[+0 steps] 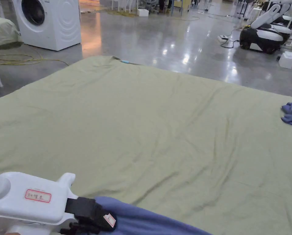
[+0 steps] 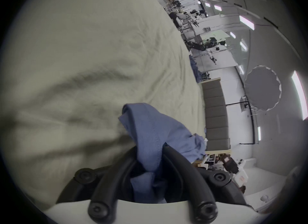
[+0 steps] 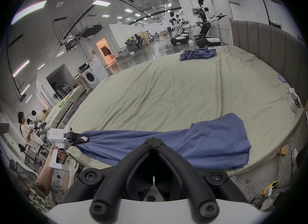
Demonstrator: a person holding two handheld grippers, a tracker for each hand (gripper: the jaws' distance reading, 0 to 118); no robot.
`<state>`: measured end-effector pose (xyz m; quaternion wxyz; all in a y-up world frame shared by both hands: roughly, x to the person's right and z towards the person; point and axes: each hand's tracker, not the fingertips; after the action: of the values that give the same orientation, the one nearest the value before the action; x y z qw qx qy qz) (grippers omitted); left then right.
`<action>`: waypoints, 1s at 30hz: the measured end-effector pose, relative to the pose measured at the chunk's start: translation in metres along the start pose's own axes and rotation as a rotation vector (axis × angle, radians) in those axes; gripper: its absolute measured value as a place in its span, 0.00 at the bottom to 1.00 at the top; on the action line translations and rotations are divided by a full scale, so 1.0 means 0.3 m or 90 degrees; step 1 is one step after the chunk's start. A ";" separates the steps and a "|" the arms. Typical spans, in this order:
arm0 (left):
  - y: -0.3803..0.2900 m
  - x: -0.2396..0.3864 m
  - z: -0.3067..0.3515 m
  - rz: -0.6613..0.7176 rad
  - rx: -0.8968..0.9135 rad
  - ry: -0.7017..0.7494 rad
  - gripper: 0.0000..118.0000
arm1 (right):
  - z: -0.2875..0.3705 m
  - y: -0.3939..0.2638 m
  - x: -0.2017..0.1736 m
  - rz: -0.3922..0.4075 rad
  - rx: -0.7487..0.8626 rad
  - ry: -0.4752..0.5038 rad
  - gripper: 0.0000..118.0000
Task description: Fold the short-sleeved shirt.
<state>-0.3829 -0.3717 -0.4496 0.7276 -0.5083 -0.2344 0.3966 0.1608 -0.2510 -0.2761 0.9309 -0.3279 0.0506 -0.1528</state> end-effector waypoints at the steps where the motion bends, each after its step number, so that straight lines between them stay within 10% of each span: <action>1: 0.016 -0.052 0.043 -0.003 0.008 -0.002 0.07 | 0.006 0.002 0.000 0.001 0.003 0.000 0.02; 13: -0.042 0.109 0.301 -0.051 0.120 0.179 0.07 | 0.041 -0.023 0.028 -0.016 0.019 0.016 0.02; 18: -0.128 0.399 0.055 -0.149 0.035 0.055 0.07 | 0.026 -0.038 0.043 -0.011 0.009 0.025 0.02; 27: -0.214 0.420 -0.560 -0.238 -0.135 0.155 0.08 | 0.063 -0.092 0.124 -0.058 0.015 0.018 0.02; 29: -0.280 0.425 -0.595 -0.285 -0.139 0.168 0.18 | 0.067 -0.099 0.143 -0.064 0.015 0.014 0.02; 30: -0.298 0.438 -0.567 -0.300 -0.120 0.146 0.48 | 0.066 -0.103 0.151 -0.070 0.016 0.015 0.02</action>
<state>-0.1503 -0.3737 -0.4387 0.7710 -0.5470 -0.2981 0.1323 0.2000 -0.2765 -0.2411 0.9244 -0.3167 0.0418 -0.2086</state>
